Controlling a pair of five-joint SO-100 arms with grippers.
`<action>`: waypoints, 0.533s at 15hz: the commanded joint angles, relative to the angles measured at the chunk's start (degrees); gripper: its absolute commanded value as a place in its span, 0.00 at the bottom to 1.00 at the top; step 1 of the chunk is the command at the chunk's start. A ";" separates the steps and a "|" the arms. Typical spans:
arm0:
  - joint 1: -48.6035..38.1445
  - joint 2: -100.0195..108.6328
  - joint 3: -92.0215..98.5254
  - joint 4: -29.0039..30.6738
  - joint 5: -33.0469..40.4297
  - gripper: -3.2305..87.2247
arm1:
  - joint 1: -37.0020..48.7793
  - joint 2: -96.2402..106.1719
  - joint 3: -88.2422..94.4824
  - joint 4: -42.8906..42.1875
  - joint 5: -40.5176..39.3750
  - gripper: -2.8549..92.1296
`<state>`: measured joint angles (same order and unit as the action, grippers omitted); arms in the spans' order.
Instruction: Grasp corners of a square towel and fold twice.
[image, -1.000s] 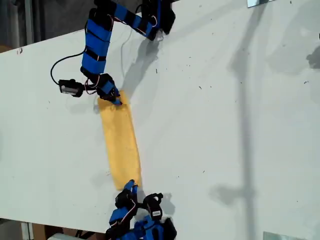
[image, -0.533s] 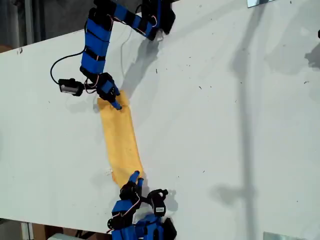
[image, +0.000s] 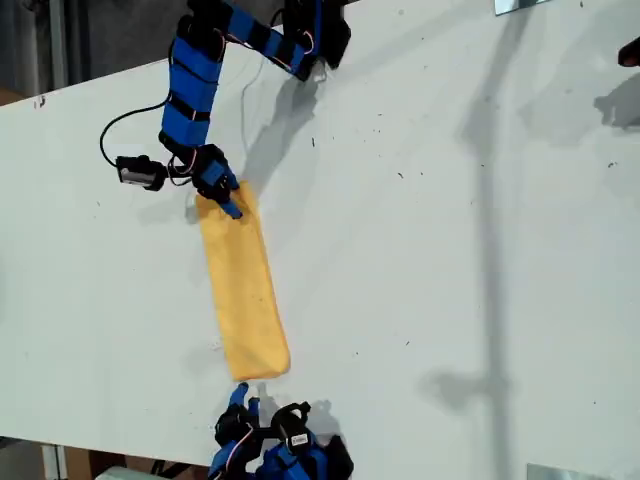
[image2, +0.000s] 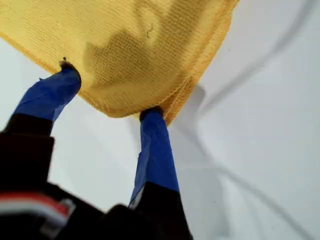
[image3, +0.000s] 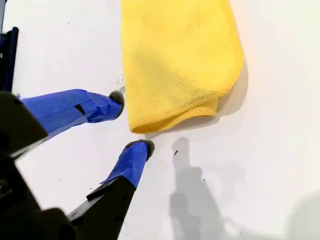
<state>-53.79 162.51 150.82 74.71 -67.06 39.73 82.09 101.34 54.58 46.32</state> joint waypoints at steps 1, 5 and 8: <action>-2.02 -2.81 1.85 -6.24 0.88 0.19 | 3.96 -2.64 -6.94 3.78 -1.49 0.42; -2.46 1.05 11.87 -14.24 0.53 0.19 | 7.91 -19.25 -26.98 13.36 -6.06 0.43; -3.16 2.20 17.23 -16.87 -0.62 0.17 | 8.61 -30.67 -38.85 19.60 -7.47 0.33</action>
<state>-55.37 164.00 167.87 58.97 -66.88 47.46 52.65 66.80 73.30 39.55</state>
